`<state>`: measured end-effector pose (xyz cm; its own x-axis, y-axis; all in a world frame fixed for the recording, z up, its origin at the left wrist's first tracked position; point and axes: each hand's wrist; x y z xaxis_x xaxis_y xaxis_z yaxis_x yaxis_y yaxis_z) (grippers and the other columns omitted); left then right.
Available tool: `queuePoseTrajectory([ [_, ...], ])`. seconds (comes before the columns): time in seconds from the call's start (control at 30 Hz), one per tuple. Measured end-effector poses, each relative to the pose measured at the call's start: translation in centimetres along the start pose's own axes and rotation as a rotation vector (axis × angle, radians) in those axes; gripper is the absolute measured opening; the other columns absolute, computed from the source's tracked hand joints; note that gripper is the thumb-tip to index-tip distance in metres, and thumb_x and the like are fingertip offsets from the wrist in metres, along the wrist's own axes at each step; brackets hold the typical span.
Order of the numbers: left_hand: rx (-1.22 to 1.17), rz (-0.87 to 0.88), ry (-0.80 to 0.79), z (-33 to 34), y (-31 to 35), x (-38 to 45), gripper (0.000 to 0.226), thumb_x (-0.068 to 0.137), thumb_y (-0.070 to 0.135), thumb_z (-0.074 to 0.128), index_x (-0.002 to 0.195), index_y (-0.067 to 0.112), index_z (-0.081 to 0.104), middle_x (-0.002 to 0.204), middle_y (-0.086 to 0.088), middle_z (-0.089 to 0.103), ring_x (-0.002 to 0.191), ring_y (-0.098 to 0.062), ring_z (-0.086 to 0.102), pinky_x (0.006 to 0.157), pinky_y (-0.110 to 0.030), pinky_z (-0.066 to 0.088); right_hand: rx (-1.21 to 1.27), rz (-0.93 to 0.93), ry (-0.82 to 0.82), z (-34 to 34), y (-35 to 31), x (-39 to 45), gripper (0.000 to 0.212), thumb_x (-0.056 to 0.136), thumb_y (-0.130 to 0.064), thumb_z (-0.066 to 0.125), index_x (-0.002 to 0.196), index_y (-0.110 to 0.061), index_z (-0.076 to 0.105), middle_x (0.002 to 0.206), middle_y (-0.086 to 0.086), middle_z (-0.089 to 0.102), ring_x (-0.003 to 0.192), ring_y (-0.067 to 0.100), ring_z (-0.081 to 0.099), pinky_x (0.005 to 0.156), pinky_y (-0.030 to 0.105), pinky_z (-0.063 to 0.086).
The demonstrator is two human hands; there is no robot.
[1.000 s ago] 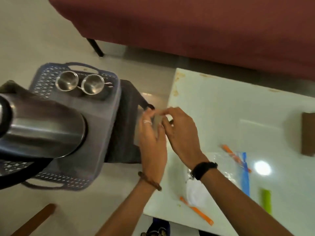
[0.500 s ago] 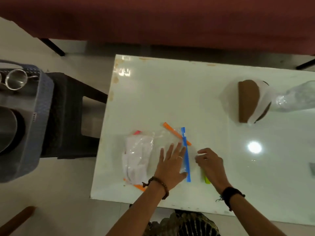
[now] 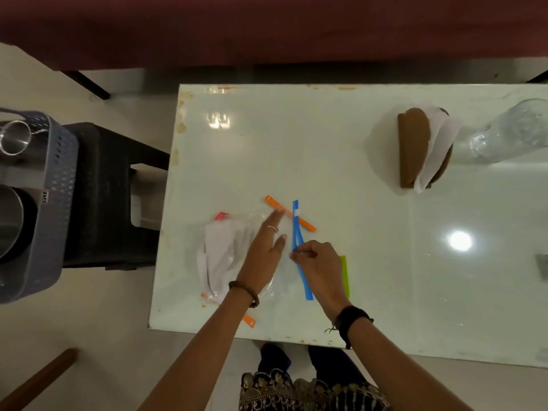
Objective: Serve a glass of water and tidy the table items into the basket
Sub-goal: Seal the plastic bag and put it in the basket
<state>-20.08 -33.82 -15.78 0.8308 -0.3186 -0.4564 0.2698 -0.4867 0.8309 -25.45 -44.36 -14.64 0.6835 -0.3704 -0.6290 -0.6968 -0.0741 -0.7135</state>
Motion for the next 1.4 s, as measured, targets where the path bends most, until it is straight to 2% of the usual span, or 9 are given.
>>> queuePoseTrajectory([
  [0.17,-0.052,0.114,0.126,-5.1,3.6,1.2,0.026,0.093,0.017,0.050,0.114,0.029,0.056,0.124,0.010,0.055,0.124,-0.012,0.046,0.107,-0.027,0.032,-0.107,-0.345,-0.046,0.3,-2.8,-3.8,0.028,0.081,-0.021,0.070,0.074,-0.044,0.056,0.095,-0.016,0.043,0.095,-0.007,0.044,0.076,-0.001,0.033],
  [0.27,-0.153,0.119,0.066,-8.6,5.1,1.2,0.019,0.089,0.013,0.055,0.083,0.025,0.067,0.082,0.017,0.070,0.087,0.003,0.061,0.083,-0.009,0.043,0.045,-0.383,-0.095,0.7,-4.6,-5.4,0.029,0.083,-0.019,0.069,0.077,-0.044,0.054,0.095,-0.012,0.052,0.083,0.002,0.059,0.065,0.008,0.046],
  [0.43,-0.223,0.123,0.031,-12.7,5.9,0.6,0.029,0.085,0.005,0.057,0.068,0.026,0.067,0.062,0.015,0.069,0.067,0.004,0.062,0.072,-0.004,0.045,0.117,-0.393,-0.034,2.0,-8.9,-7.0,0.035,0.080,-0.039,0.068,0.097,-0.048,0.039,0.089,-0.019,0.061,0.068,0.007,0.061,0.058,0.014,0.047],
  [0.57,-0.242,0.158,0.011,-14.4,6.7,-0.3,0.035,0.084,0.000,0.056,0.067,0.027,0.067,0.061,0.017,0.069,0.065,0.004,0.064,0.066,-0.005,0.048,0.072,-0.447,0.021,3.9,-12.7,-6.7,0.018,0.083,-0.045,0.063,0.087,-0.031,0.052,0.075,-0.017,0.059,0.067,0.002,0.054,0.056,0.015,0.044],
  [0.73,-0.273,0.221,0.036,-14.6,7.8,-0.6,0.024,0.087,0.003,0.054,0.072,0.020,0.063,0.058,0.017,0.066,0.059,0.003,0.059,0.063,-0.007,0.048,0.020,-0.542,0.114,5.2,-14.1,-7.3,0.020,0.090,-0.032,0.058,0.078,-0.018,0.049,0.069,-0.007,0.055,0.064,0.011,0.049,0.056,0.018,0.039],
  [1.03,-0.463,0.157,0.365,-14.1,8.5,1.5,0.021,0.086,0.016,0.060,0.069,0.028,0.065,0.055,0.018,0.064,0.051,0.006,0.053,0.055,-0.006,0.047,-0.266,-0.553,0.183,1.5,-12.4,-9.5,0.022,0.090,-0.035,0.057,0.076,-0.025,0.044,0.076,-0.011,0.062,0.072,0.007,0.060,0.051,0.023,0.041],
  [1.13,-0.484,0.130,0.426,-14.9,8.6,2.3,0.018,0.085,0.023,0.062,0.068,0.030,0.065,0.055,0.019,0.064,0.048,0.006,0.052,0.055,-0.006,0.048,-0.276,-0.521,0.182,0.1,-12.0,-10.9,0.023,0.087,-0.041,0.055,0.070,-0.035,0.040,0.079,-0.016,0.065,0.065,0.000,0.059,0.050,0.016,0.040],
  [1.27,-0.458,0.103,0.440,-14.5,9.1,2.2,0.018,0.085,0.023,0.062,0.069,0.031,0.064,0.055,0.020,0.065,0.047,0.007,0.053,0.055,-0.010,0.050,-0.143,-0.473,0.113,-0.9,-12.0,-11.6,0.024,0.085,-0.040,0.058,0.066,-0.038,0.043,0.089,-0.035,0.060,0.075,-0.009,0.059,0.056,0.007,0.042],
  [1.4,-0.620,0.007,0.416,-13.9,9.9,1.5,0.017,0.084,0.025,0.063,0.068,0.028,0.066,0.054,0.017,0.065,0.041,0.002,0.050,0.046,-0.012,0.045,0.268,-0.444,-0.117,-2.5,-11.4,-9.8,0.020,0.075,-0.043,0.067,0.082,-0.026,0.059,0.097,-0.014,0.071,0.094,0.001,0.064,0.071,0.012,0.050],
])
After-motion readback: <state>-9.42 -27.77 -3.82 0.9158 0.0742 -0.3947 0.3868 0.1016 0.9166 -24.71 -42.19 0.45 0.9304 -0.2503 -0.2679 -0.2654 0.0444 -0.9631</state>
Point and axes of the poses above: each hand's wrist, its own x-axis towards the middle knuckle, its own z-axis out of the palm, y = z × x
